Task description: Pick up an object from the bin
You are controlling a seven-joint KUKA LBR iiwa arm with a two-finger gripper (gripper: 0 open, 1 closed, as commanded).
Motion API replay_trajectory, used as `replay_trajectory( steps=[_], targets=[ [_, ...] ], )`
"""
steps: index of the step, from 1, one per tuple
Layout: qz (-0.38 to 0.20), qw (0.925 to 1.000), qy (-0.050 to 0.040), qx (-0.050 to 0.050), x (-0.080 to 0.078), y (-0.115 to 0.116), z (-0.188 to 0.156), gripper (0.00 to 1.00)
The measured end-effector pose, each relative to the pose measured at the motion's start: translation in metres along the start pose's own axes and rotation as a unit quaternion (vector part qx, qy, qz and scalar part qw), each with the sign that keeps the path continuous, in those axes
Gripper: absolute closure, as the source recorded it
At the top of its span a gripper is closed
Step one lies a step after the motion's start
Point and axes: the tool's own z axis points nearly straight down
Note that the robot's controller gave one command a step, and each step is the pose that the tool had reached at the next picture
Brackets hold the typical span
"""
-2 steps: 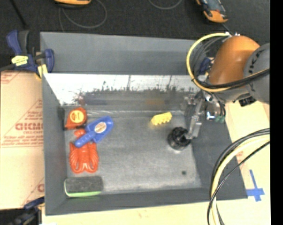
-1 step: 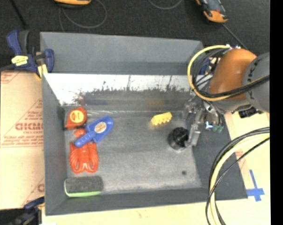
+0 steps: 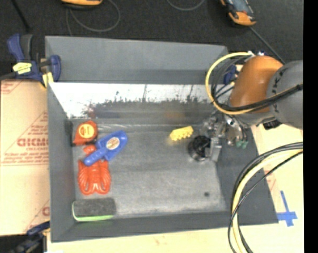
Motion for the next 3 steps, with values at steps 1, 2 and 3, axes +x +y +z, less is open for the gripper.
replay_trajectory(
  steps=[1, 2, 3],
  targets=[
    [0.000, 1.0000, 0.0000, 0.000, 0.000, 0.000, 0.000, 1.00],
    [-0.018, 0.9998, 0.0025, 0.000, 0.003, 0.003, -0.044, 1.00],
    [-0.027, 0.9996, -0.0052, 0.001, -0.010, 0.006, -0.058, 1.00]
  ],
)
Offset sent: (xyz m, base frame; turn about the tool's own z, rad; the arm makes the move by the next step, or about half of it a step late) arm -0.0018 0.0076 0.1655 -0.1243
